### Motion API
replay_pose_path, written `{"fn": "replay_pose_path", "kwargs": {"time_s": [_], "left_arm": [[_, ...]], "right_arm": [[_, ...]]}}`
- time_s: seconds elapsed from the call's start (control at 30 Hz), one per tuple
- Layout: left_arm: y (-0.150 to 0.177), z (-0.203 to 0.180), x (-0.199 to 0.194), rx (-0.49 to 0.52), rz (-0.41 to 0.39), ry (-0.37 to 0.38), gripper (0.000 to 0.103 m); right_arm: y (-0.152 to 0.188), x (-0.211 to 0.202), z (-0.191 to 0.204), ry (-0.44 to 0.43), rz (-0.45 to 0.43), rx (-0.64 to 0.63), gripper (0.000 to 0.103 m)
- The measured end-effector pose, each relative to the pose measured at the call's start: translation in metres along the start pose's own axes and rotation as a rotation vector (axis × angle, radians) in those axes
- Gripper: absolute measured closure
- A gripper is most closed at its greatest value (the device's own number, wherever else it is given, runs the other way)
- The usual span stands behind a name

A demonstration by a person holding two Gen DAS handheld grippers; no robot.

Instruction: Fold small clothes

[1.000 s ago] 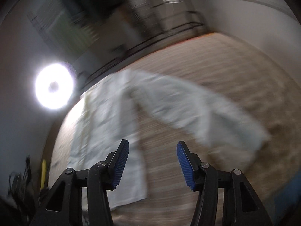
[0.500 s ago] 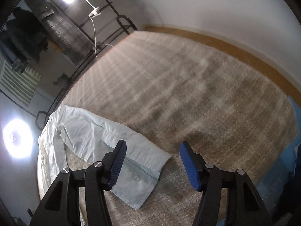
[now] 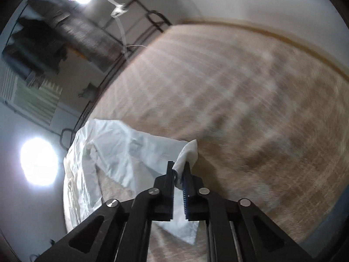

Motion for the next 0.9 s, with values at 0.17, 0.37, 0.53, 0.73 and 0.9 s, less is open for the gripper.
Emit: {"fn": "replay_pose_path", "kwargs": {"time_s": [0.17, 0.37, 0.53, 0.73, 0.9], "left_arm": [[-0.001, 0.019, -0.006, -0.062, -0.011, -0.015, 0.083], [0.0, 0.036, -0.013, -0.12, -0.024, -0.025, 0.083], [0.002, 0.045, -0.015, -0.155, -0.028, -0.024, 0.083], [-0.003, 0.047, -0.009, -0.211, -0.019, 0.015, 0.083], [-0.012, 0.035, 0.003, -0.264, -0.01, 0.094, 0.082]], "right_arm": [[0.014, -0.024, 0.074, -0.035, -0.062, -0.219, 0.101], [0.07, -0.041, 0.163, -0.183, -0.036, -0.444, 0.101], [0.135, -0.023, 0.208, -0.259, 0.073, -0.618, 0.102], [0.192, 0.008, 0.221, -0.268, 0.218, -0.754, 0.1], [0.196, 0.012, 0.223, -0.311, 0.263, -0.77, 0.066]]}}
Point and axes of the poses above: each gripper's, at about its wrist camera, not at the fingertips, and x roughly the way its jaws point, z to its left, y to its underside, the point moved 8 cm from there along x, roughly the way its jaws point, and after that the axes turned 1 degree about z, right-handed, at the moved point
